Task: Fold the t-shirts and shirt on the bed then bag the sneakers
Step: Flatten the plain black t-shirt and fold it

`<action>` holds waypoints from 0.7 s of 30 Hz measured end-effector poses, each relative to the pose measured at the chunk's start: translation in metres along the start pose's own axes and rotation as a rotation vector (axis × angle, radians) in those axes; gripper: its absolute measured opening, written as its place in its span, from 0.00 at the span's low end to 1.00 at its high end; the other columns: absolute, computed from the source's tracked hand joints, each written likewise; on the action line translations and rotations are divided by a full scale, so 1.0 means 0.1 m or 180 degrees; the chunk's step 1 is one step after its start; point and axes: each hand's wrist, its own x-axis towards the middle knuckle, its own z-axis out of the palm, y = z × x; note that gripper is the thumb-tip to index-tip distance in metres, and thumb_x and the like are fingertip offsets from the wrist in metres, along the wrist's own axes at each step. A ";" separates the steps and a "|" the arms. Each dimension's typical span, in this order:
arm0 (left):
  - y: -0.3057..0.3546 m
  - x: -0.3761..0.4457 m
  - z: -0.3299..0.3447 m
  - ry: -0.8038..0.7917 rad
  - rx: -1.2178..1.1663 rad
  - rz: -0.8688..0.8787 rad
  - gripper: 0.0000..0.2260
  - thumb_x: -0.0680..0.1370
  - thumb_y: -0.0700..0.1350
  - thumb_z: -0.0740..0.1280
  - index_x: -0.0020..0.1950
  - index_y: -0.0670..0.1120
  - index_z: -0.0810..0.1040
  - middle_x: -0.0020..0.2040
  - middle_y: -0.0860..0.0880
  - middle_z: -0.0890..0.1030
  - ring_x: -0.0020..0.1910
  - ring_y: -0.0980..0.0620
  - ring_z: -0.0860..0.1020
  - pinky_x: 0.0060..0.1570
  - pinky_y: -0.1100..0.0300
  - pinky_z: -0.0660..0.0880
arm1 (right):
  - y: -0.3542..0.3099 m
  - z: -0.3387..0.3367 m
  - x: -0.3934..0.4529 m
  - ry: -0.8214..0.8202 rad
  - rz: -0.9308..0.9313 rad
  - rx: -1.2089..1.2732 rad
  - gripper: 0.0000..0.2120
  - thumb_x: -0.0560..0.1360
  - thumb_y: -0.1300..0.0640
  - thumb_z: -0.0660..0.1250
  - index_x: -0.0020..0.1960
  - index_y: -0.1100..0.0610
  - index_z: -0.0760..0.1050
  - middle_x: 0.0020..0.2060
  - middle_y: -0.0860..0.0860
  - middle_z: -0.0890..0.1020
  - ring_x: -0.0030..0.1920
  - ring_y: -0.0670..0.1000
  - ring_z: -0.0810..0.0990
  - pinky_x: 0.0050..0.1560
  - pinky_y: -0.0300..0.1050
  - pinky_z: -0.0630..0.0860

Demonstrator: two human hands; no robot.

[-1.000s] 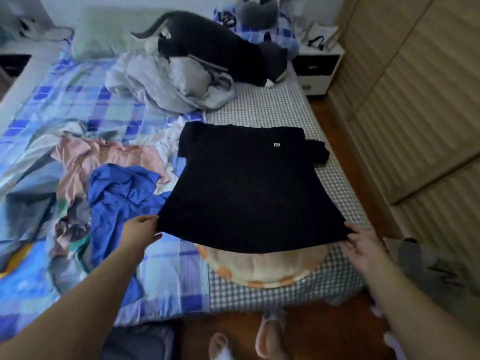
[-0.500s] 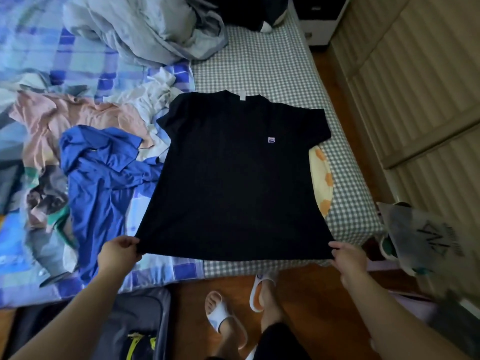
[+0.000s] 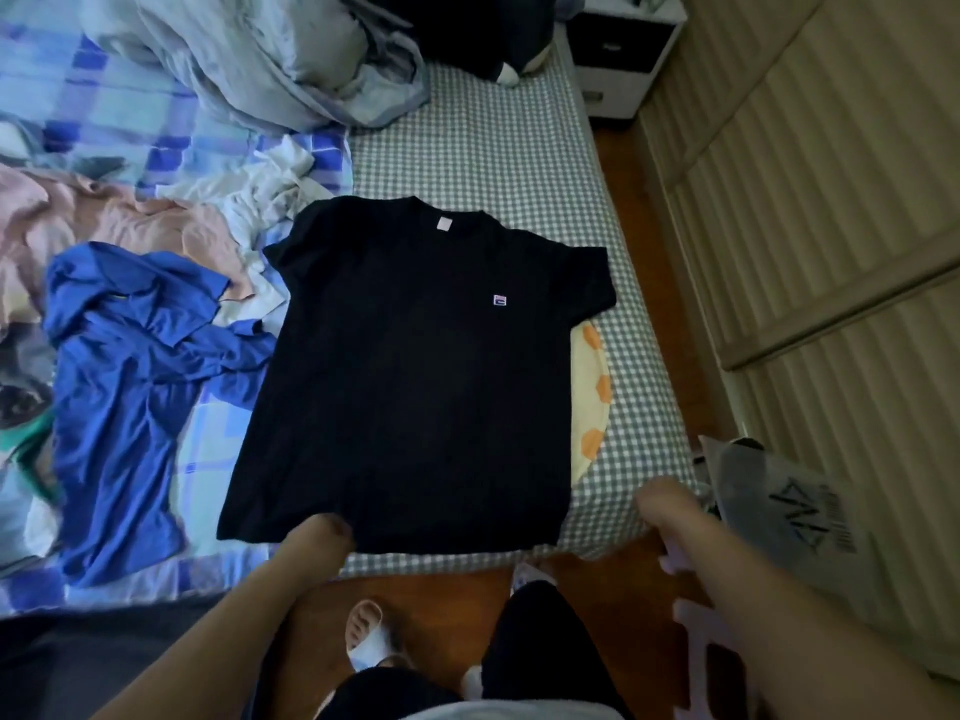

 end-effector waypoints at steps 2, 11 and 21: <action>0.34 -0.09 0.13 -0.0083 -0.0381 0.0204 0.12 0.81 0.42 0.65 0.38 0.46 0.80 0.35 0.47 0.81 0.39 0.46 0.81 0.42 0.51 0.76 | -0.06 -0.40 0.18 0.0314 -0.0073 0.0608 0.10 0.82 0.61 0.59 0.60 0.64 0.74 0.49 0.60 0.76 0.46 0.57 0.77 0.40 0.49 0.73; 2.08 0.08 1.24 0.0402 -0.1475 0.0210 0.06 0.84 0.45 0.64 0.51 0.54 0.79 0.43 0.49 0.84 0.38 0.51 0.82 0.33 0.60 0.74 | -1.12 -1.74 1.44 0.0422 -0.0937 0.1232 0.13 0.78 0.59 0.61 0.61 0.60 0.76 0.57 0.60 0.80 0.49 0.58 0.81 0.44 0.49 0.81; 2.92 0.90 2.00 0.0758 -0.0677 0.0422 0.21 0.82 0.48 0.65 0.75 0.53 0.69 0.68 0.55 0.71 0.66 0.54 0.72 0.66 0.58 0.72 | -2.10 -2.05 2.81 0.0030 -0.0922 0.2351 0.23 0.76 0.56 0.73 0.69 0.57 0.74 0.61 0.53 0.80 0.50 0.53 0.81 0.53 0.48 0.81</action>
